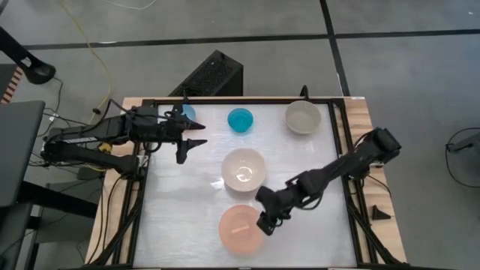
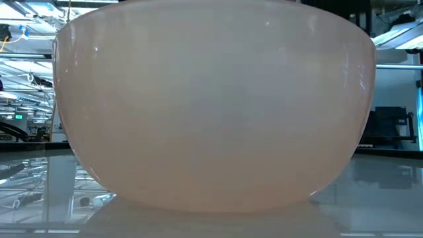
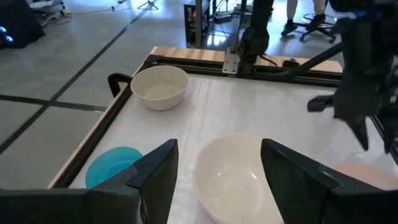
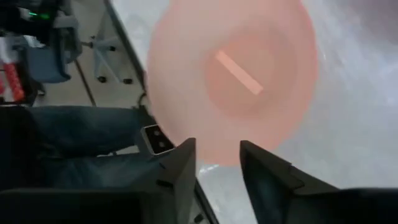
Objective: Nest bowls inside each other
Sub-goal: Stack the orange transparent bowl on top of the white bowl
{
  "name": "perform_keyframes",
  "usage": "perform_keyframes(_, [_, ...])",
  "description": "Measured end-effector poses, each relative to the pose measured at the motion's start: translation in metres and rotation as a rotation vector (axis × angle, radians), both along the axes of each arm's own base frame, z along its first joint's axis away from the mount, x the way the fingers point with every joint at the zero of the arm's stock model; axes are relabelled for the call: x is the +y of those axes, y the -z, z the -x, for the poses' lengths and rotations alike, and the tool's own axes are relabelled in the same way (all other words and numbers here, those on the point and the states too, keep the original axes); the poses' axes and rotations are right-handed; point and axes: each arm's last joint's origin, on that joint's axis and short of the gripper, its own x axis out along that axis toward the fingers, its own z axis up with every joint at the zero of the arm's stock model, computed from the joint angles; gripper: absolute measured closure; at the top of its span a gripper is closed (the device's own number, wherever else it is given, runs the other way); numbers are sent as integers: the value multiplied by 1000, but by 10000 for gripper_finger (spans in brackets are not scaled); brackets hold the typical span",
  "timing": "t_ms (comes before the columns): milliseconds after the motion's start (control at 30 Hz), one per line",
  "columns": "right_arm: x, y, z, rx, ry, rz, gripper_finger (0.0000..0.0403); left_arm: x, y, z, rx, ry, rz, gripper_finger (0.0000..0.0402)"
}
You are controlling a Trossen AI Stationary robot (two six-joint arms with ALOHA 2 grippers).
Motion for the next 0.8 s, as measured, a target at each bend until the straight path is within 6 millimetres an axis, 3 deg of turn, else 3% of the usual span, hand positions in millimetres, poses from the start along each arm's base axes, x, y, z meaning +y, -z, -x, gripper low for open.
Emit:
perform_keyframes(200, [10,26,-14,51,50,-25,191,-1,2,0,16,20,18,183])
perform_keyframes(500, [10,61,-28,139,104,-8,193,-2,5,1,47,68,36,183])
perform_keyframes(633, [5,61,-32,137,123,-16,203,-3,5,1,46,92,47,183])
perform_keyframes(800, [-3,39,-31,59,138,-58,207,-4,5,1,46,112,51,183])
